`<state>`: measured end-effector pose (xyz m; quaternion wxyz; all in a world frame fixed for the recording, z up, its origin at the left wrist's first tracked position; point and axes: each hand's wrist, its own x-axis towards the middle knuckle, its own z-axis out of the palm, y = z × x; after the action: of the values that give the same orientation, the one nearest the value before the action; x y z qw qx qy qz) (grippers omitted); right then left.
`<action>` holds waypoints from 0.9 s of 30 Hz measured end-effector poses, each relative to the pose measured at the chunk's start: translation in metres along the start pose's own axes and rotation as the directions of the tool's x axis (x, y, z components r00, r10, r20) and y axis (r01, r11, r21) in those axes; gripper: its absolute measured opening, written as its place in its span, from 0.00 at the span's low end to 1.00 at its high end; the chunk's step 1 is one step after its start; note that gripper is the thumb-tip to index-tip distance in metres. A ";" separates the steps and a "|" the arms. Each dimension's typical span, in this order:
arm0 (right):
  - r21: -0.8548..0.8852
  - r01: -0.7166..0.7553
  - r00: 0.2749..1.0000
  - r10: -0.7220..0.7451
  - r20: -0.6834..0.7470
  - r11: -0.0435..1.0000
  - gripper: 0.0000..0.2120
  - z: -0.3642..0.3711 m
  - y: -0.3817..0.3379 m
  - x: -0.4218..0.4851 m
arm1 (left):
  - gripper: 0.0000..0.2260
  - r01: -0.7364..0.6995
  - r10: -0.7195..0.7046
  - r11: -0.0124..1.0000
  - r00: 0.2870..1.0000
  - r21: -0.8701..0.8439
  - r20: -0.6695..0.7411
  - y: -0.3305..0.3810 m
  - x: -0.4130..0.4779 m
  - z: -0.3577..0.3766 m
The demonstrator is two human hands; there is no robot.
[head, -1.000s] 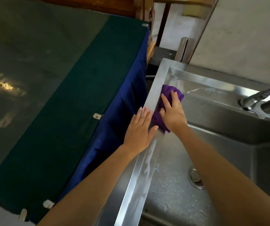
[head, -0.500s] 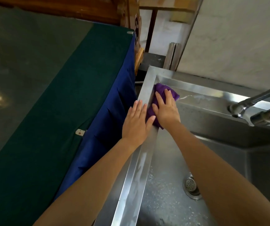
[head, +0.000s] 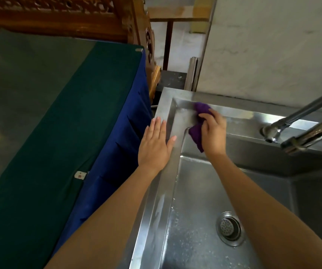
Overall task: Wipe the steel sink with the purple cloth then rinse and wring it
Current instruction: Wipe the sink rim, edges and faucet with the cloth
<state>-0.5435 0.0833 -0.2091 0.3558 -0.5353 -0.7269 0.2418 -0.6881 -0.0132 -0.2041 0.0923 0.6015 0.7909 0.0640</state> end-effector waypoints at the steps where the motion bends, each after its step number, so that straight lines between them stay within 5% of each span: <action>1: 0.022 -0.051 0.995 0.053 -0.079 0.998 0.14 -0.012 0.006 0.001 | 0.30 0.001 -0.001 1.000 1.000 -0.006 -0.001 0.000 0.000 0.000; 5: -0.054 -0.278 0.933 0.257 -0.252 0.959 0.17 -0.046 0.046 0.011 | 0.31 -0.003 0.003 1.000 1.000 0.010 -0.009 -0.001 0.000 0.004; 11: -0.216 -0.346 0.935 0.317 -0.159 0.913 0.26 -0.026 0.050 0.013 | 0.31 -0.006 0.006 1.000 1.000 0.021 -0.031 -0.001 0.001 0.004; 18: -0.226 -0.018 0.991 0.047 0.124 0.974 0.22 0.033 0.001 0.008 | 0.33 0.009 -0.008 0.999 0.999 0.041 -0.044 -0.001 0.003 0.007; 27: -0.053 0.218 0.909 -0.183 0.375 0.975 0.20 0.034 -0.006 0.034 | 0.33 0.018 -0.016 0.999 0.999 0.049 -0.039 0.001 0.003 0.005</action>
<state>-0.5797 0.1151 -0.2171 0.2107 -0.4191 -0.8422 0.2657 -0.6867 -0.0101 -0.2088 0.0628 0.5956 0.7989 0.0551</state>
